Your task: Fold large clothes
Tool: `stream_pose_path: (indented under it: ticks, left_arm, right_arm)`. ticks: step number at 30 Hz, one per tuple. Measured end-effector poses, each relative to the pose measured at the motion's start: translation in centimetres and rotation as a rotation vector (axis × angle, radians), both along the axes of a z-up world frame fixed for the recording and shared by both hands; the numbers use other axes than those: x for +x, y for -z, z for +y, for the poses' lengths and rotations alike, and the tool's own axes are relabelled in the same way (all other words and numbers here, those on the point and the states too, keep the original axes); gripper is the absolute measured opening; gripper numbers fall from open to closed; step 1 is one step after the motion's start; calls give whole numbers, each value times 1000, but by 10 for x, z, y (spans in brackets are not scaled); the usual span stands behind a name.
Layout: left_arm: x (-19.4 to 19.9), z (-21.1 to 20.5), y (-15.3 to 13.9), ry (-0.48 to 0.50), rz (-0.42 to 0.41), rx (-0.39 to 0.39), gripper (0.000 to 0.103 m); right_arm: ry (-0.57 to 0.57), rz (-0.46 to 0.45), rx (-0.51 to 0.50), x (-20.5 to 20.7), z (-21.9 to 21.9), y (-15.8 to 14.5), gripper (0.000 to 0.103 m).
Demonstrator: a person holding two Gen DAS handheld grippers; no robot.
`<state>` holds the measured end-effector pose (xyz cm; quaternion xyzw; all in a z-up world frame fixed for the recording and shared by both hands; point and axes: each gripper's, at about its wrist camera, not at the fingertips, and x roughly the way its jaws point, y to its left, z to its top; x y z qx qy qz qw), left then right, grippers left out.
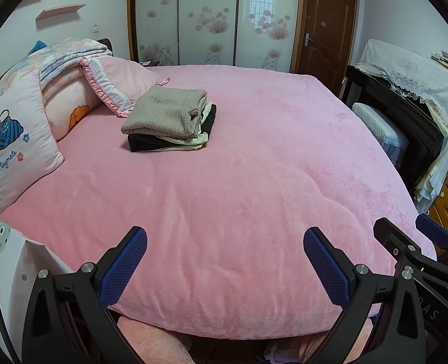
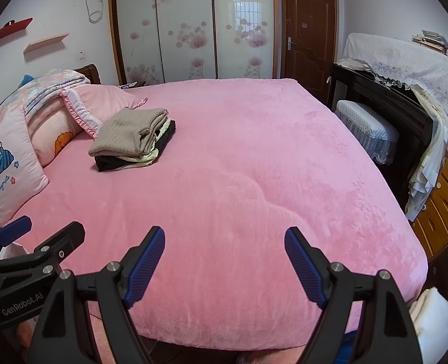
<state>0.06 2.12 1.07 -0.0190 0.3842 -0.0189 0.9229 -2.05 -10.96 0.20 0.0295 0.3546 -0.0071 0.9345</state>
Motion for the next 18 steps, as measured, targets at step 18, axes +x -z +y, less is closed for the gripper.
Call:
stream_pose_path:
  ticks: [18]
  left_arm:
    - [3, 1, 2, 1, 3, 11, 103]
  right_arm:
    - [5, 12, 4, -1, 1, 13, 82]
